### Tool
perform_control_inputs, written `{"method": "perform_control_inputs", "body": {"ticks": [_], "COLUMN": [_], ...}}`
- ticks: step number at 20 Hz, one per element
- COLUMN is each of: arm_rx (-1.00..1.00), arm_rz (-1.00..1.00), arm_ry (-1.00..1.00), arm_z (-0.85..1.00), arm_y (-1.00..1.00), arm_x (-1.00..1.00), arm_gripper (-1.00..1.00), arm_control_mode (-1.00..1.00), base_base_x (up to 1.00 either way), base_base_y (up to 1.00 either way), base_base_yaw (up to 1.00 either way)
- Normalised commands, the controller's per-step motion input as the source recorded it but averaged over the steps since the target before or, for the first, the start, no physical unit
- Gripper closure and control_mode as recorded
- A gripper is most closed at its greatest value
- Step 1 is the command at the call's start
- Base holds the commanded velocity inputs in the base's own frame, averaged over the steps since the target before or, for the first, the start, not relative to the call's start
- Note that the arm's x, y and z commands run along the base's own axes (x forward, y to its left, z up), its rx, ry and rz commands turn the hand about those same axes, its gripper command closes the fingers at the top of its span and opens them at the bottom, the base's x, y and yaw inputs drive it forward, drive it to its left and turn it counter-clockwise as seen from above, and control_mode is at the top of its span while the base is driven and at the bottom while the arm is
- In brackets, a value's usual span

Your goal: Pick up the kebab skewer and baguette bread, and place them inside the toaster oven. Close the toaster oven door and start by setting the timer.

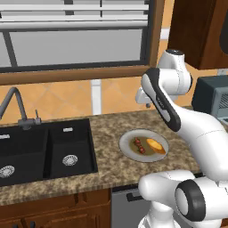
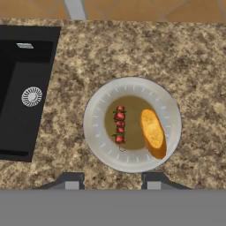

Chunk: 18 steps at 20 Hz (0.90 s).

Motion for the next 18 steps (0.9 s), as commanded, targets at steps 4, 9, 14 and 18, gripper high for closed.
{"method": "perform_control_inputs", "body": {"ticks": [4, 9, 14, 18], "arm_rx": [0.00, 0.00, 0.00, 0.00], "arm_rz": [0.00, 0.00, 0.00, 0.00], "arm_ry": [0.00, 0.00, 0.00, 0.00], "arm_z": [0.00, 0.00, 0.00, 0.00], "arm_y": [0.00, 0.00, 0.00, 0.00], "arm_x": [0.00, 0.00, 0.00, 0.00], "arm_gripper": [-1.00, -1.00, -1.00, -1.00], "arm_control_mode": [1.00, 1.00, 1.00, 1.00], "base_base_x": [0.00, -0.17, -0.12, 0.00], "base_base_y": [0.00, -0.51, -0.94, -0.74], "base_base_yaw": [0.00, 0.00, 0.00, -0.04]}}
